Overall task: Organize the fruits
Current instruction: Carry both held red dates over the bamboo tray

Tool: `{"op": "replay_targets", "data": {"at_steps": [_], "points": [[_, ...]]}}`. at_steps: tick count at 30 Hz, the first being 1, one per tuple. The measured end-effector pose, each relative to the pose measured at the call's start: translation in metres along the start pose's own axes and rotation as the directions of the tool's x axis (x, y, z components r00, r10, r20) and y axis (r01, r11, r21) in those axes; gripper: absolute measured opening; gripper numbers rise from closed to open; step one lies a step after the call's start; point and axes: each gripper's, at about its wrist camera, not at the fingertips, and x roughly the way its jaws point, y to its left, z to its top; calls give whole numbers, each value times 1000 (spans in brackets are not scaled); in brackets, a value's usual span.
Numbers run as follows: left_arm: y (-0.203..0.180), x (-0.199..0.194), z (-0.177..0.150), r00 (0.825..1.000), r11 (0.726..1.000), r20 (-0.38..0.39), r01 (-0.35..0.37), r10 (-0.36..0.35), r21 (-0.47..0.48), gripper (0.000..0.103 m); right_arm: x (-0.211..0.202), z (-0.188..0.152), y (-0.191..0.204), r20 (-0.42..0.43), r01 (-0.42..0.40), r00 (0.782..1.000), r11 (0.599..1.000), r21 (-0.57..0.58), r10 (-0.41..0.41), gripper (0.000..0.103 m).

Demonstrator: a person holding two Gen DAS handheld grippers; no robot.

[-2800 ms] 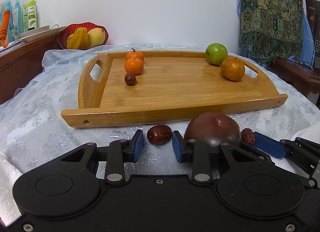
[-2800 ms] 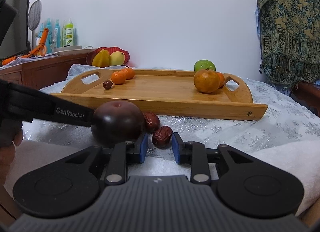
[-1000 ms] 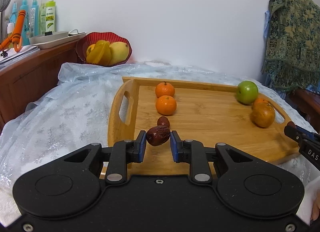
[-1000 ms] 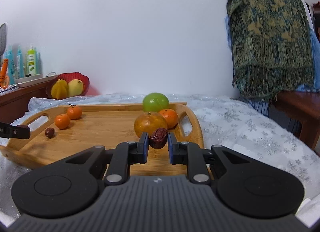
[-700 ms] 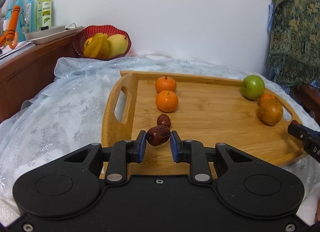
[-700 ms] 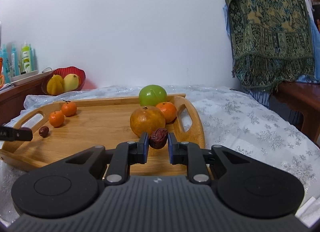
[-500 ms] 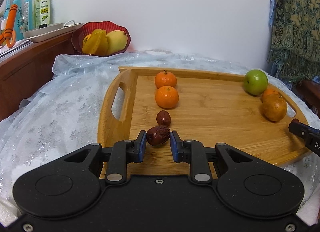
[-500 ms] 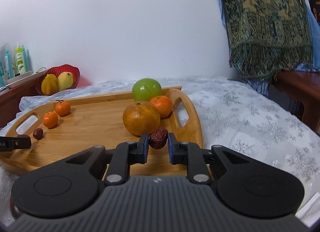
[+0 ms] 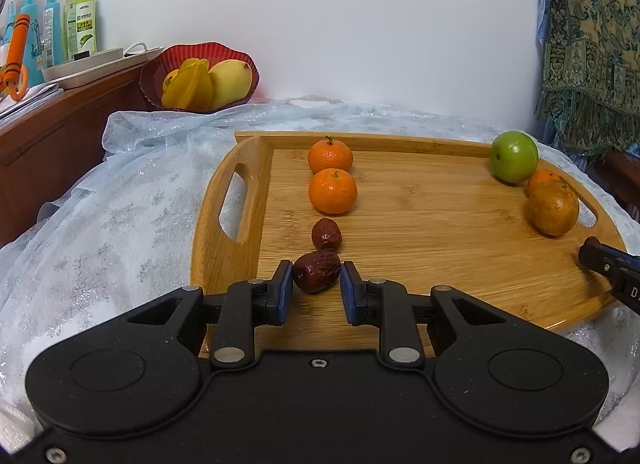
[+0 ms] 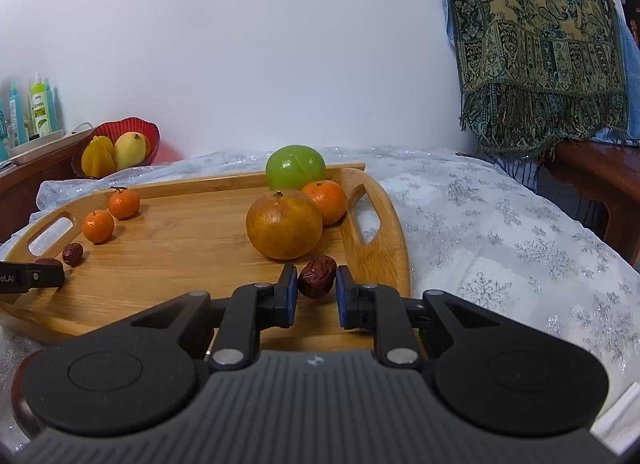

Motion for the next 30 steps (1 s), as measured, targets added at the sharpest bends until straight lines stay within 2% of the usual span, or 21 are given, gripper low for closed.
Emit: {"op": "replay_targets", "data": {"at_steps": [18,30], "points": [[0,0,-1,1000,1000,1,-6,6,7,24,0,-2,3,-5,11,1000,1000,-14,-11,24],[1,0,-1,1000,1000,-2,-7,7,10,24,0,-2,3,-3,8,1000,1000,-12,-8,30]]}}
